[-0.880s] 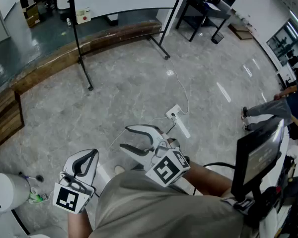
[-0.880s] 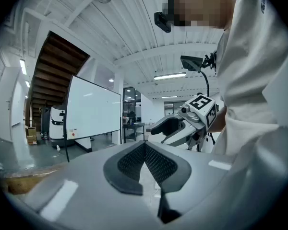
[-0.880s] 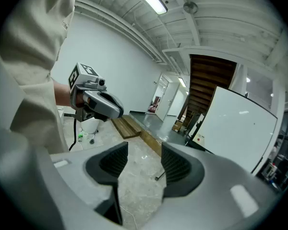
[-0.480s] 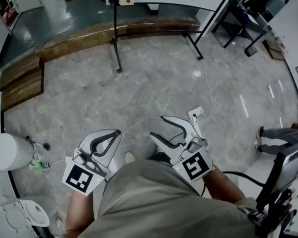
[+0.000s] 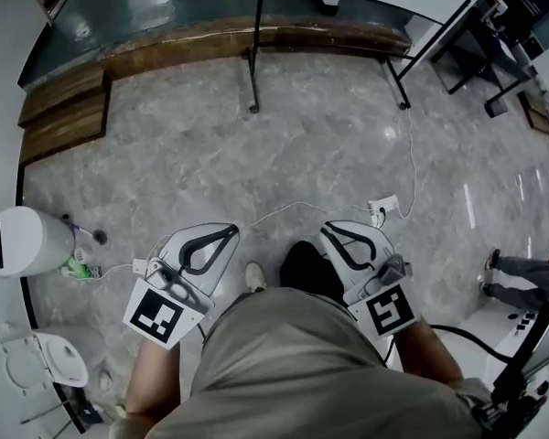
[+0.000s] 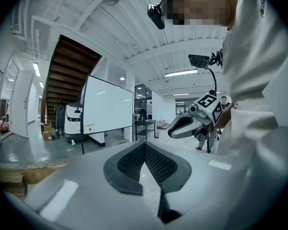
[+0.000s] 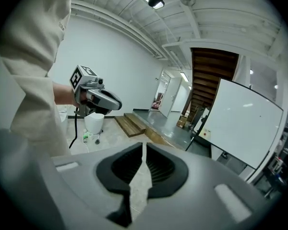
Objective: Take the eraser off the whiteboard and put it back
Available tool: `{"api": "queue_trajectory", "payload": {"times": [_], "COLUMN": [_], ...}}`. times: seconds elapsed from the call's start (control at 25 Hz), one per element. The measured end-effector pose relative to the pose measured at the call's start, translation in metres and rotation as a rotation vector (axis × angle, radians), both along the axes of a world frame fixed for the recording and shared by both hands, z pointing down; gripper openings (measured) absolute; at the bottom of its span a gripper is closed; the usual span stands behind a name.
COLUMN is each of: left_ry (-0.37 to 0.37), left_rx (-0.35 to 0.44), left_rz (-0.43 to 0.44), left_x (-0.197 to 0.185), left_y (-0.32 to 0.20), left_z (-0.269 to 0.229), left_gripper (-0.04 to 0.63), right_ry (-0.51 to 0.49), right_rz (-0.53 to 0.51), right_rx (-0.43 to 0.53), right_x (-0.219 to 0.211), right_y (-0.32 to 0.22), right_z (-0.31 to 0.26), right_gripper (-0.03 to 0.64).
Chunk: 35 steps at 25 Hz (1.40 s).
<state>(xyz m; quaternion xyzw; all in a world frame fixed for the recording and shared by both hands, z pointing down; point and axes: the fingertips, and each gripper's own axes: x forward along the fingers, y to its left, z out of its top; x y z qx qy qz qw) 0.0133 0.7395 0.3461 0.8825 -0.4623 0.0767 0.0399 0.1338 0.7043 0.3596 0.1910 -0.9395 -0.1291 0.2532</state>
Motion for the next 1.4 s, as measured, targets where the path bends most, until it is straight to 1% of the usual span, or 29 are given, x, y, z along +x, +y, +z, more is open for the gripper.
{"api": "queue_trajectory", "payload": {"times": [0.12,0.32,0.52,0.68,0.8,1.0,1.16,1.24,1.4], "left_ry": [0.013,0.024,0.008,-0.003,-0.009,-0.033,-0.055,-0.067,-0.085], "left_rx": [-0.02,-0.049,-0.057,-0.068,-0.095,-0.115,-0.097,-0.092,-0.067], "left_rz": [-0.004,-0.017,-0.042,-0.058,-0.066,-0.07,-0.074,-0.07,-0.046], "left_x": [-0.004,-0.008,-0.021,-0.031,-0.038,-0.045,-0.053,-0.053,-0.047], "left_y": [-0.003,-0.019,-0.05,-0.082,-0.115,-0.192,-0.236,-0.257,-0.295], "left_z": [0.009,0.01,0.012,0.011,0.013,0.012,-0.002,-0.006,-0.012], "left_gripper": [0.006,0.006,0.006,0.006,0.006,0.006,0.006,0.006,0.006], "right_ry": [0.006,0.015,0.007,-0.016,-0.027,-0.036,-0.053,-0.068,-0.056], "right_rz": [-0.004,0.006,-0.026,-0.052,-0.067,-0.101,-0.099,-0.089,-0.082], "right_rx": [-0.021,-0.066,-0.086,-0.091,-0.098,-0.118,-0.108,-0.112,-0.116], "right_x": [0.0,-0.002,-0.018,-0.037,-0.05,-0.06,-0.066,-0.066,-0.066], "right_y": [-0.002,-0.019,-0.052,-0.091,-0.128,-0.202,-0.242,-0.264,-0.3], "right_z": [0.005,0.01,0.018,0.017,0.017,0.023,0.015,0.014,0.02], "right_gripper": [0.003,0.002,0.002,0.002,0.002,0.002,0.002,0.002,0.002]}}
